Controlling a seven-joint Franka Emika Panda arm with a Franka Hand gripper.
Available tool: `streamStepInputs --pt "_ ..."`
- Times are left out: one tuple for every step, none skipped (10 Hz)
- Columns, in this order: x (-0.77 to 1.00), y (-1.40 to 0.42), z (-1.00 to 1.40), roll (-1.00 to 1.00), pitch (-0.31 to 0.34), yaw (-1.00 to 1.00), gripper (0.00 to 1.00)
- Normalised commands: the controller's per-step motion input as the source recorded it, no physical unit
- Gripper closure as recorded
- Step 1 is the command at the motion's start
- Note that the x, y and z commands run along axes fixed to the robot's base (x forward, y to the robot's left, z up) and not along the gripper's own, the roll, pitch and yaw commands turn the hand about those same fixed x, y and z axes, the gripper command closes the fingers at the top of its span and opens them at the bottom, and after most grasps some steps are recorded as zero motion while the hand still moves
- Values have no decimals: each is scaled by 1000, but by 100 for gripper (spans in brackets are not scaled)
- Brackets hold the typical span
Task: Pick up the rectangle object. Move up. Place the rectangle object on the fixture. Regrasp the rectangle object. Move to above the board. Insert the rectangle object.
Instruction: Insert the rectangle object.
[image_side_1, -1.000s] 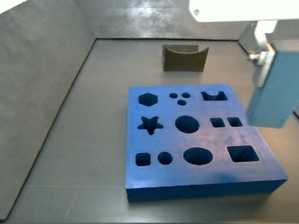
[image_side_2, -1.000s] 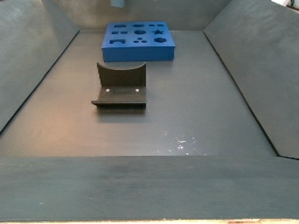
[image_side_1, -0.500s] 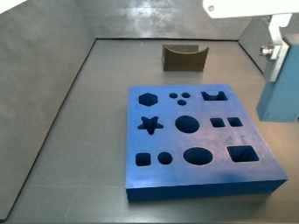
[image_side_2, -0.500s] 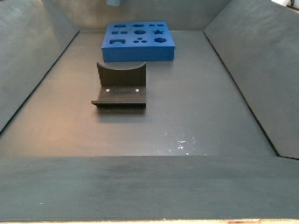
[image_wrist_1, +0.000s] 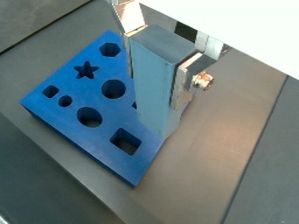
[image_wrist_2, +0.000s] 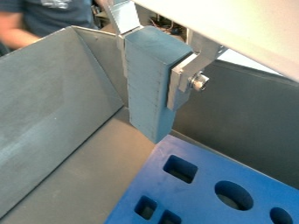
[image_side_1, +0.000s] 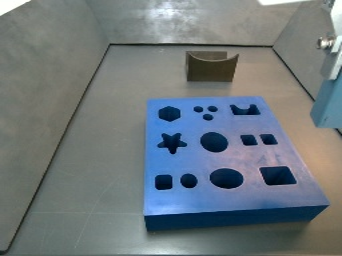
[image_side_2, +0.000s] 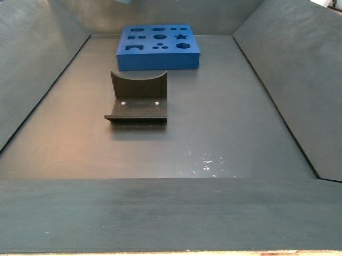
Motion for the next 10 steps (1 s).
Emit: streamStepInputs --pt "0 -114 -14 151 -137 140 100" --pt "0 -237 -483 226 -363 220 100" --pt "0 -317 -931 111 -280 149 100" --pt "0 -386 -1000 106 -171 100 100" --pt "0 -54 -357 34 -23 154 100" --pt "0 0 0 0 0 11 100" --pt "34 109 -309 -257 -100 734 100" --pt "0 0 -211 -343 -131 883 100" --pt "-51 -31 0 0 -103 174 100" --pt "0 -14 0 0 0 51 100"
